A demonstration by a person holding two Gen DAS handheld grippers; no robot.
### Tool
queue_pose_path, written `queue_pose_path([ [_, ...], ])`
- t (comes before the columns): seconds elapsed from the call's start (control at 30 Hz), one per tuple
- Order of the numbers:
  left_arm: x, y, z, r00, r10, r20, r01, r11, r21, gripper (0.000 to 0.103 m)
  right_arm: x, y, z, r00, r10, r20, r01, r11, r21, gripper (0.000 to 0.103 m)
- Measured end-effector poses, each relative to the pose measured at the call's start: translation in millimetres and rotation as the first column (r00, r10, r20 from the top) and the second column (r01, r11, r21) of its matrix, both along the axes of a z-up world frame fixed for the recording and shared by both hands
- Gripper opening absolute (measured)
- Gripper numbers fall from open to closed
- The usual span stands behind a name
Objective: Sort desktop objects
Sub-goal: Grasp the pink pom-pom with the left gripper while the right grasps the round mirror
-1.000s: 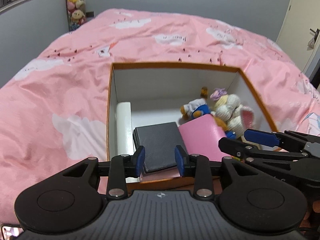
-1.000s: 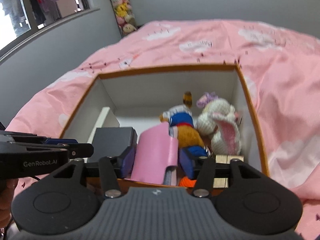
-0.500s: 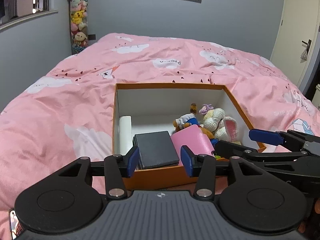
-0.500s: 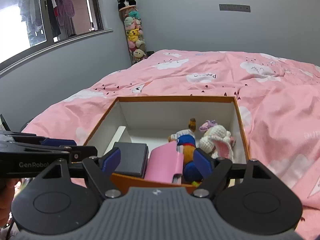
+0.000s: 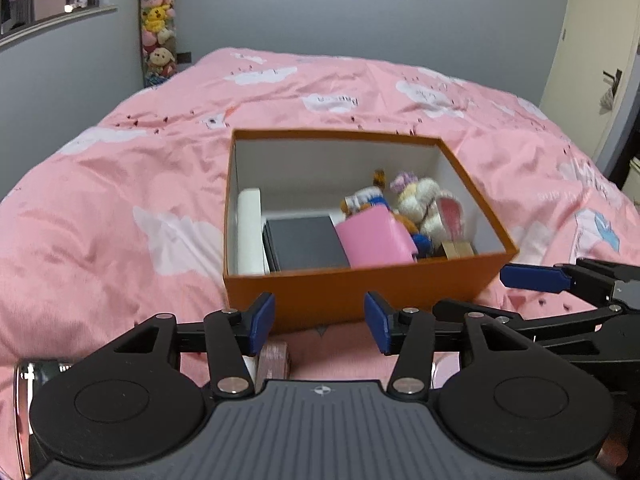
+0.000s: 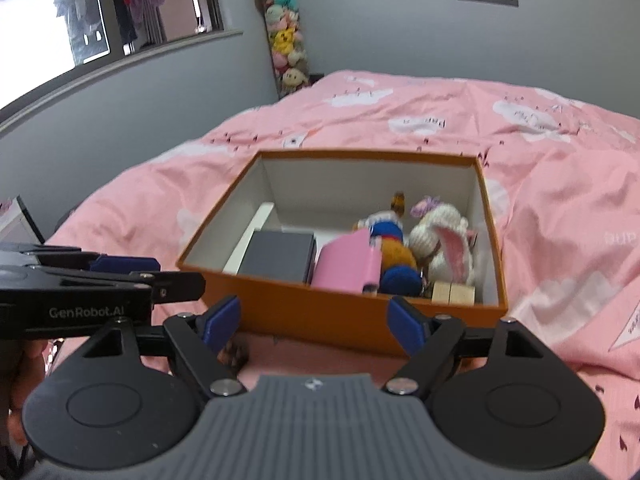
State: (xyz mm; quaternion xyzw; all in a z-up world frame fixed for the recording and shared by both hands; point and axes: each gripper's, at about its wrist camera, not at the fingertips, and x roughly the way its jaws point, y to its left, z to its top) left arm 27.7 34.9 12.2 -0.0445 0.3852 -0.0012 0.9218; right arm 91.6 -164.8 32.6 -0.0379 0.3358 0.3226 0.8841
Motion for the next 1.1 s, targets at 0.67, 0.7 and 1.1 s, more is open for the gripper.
queue_pose_path([
  [0.67, -13.2, -8.3, -34.3, 0.971, -0.141, -0.195, 0.133, 0.990, -0.053, 0.059, -18.6, -18.9, -35.7, 0.991, 0.012, -0.130, -0.031, 0.989, -0.147, 0.083],
  [0.7, -13.8, -8.3, -35.3, 0.969, -0.146, -0.199, 0.137, 0.989, -0.056, 0.059, -18.9, -19.7, -36.9, 0.991, 0.011, -0.133, -0.032, 0.987, -0.155, 0.083],
  [1.1, -16.4, -10.2, -40.5, 0.958, -0.165, -0.233, 0.155, 0.986, -0.061, 0.059, -21.3, -40.7, -53.2, 0.985, -0.035, -0.168, -0.005, 0.973, -0.230, 0.075],
])
